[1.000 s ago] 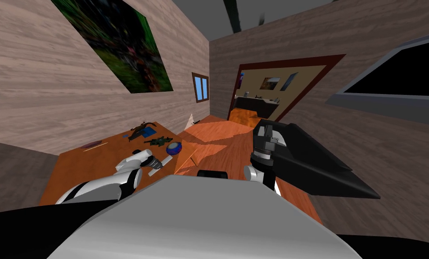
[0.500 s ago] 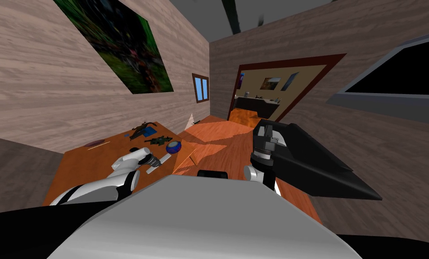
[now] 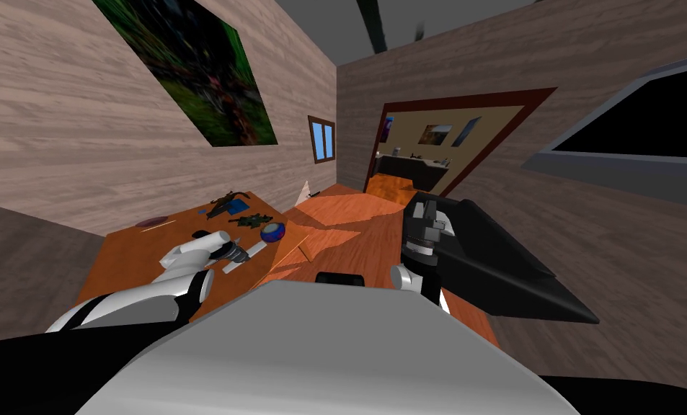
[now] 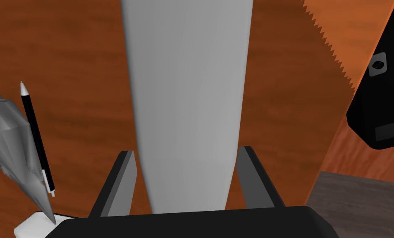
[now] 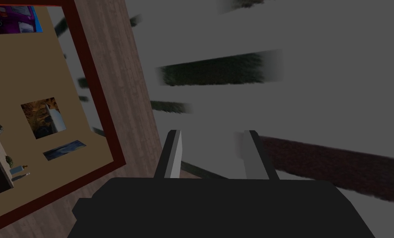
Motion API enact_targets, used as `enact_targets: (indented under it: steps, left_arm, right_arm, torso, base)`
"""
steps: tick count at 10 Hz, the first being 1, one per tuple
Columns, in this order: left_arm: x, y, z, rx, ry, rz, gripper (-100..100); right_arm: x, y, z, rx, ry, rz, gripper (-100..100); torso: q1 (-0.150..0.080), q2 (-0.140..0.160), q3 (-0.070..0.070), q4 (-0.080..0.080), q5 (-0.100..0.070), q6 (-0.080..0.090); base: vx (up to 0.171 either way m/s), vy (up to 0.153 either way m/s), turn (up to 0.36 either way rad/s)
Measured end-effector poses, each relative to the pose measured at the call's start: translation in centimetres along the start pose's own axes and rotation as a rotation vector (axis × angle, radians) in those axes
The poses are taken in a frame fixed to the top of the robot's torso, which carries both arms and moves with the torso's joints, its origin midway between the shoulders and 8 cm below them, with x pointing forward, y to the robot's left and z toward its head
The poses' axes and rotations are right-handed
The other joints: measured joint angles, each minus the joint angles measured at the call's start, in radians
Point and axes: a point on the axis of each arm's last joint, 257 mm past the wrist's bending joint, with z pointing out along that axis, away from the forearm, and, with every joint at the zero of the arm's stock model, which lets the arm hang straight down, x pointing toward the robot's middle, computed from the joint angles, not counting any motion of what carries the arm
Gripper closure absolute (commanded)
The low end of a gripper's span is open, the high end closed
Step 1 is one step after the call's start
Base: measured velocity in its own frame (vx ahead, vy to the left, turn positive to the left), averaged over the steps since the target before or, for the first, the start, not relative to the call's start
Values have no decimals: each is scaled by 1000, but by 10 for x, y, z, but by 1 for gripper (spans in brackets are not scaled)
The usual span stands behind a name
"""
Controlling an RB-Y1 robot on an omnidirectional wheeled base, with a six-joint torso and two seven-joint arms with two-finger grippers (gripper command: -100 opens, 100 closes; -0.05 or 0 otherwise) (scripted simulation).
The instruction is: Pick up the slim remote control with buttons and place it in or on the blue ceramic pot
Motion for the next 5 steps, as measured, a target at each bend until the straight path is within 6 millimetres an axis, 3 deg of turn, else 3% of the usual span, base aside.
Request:
enact_targets:
  steps: [3,5]
  left_arm:
    - [-6,-30,-18,46,-4,-14,100]
    - [-12,-50,-32,72,-12,-32,100]
  right_arm:
    - [0,0,0,0,0,0,0]
    - [0,0,0,0,0,0,0]
  torso:
    - [4,-3,-1,0,0,-1]
    - [5,-4,-2,-1,1,-1]
  base:
    - [6,-115,54]
    - [19,-70,16]
